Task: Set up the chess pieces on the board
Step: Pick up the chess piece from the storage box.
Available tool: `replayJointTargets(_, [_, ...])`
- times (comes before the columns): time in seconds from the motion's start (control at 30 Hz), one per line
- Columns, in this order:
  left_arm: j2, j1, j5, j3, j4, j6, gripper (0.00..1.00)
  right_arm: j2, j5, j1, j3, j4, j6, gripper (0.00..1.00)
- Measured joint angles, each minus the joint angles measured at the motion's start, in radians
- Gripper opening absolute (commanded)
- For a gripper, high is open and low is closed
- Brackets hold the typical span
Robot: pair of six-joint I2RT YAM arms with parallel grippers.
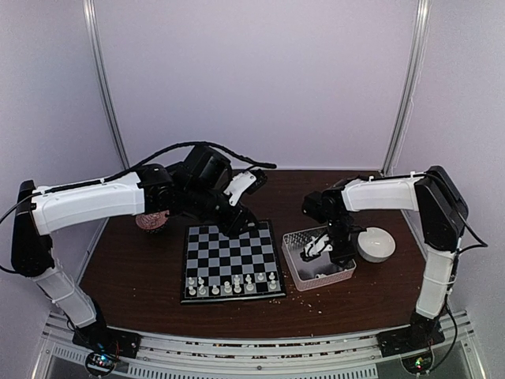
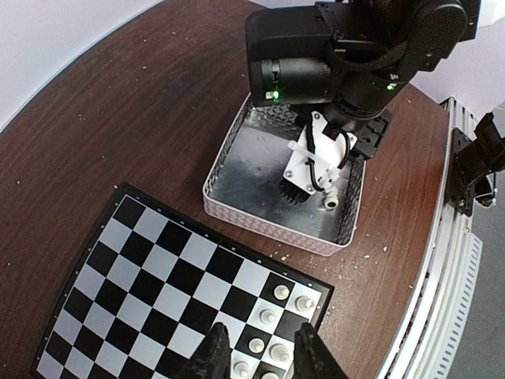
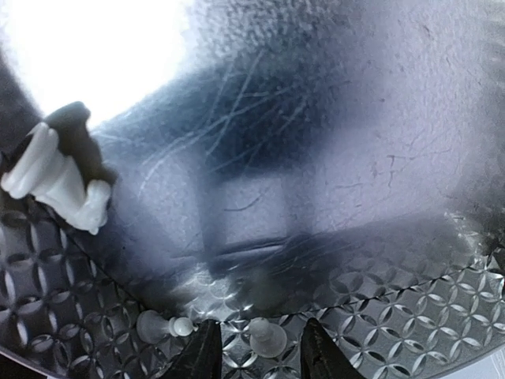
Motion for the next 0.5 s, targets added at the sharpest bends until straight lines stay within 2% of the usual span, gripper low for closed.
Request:
replayJointTargets(0.37, [0.0, 0.0, 0.011, -0.011, 0.03, -0.019, 0.28, 0.041, 0.023, 0.0, 0.0, 0.026, 0.032, 0.07])
replayJointTargets(0.5, [0.0, 0.0, 0.015, -0.011, 0.032, -0.023, 0.28, 0.041, 0.021, 0.001, 0.002, 0.026, 0.04, 0.02])
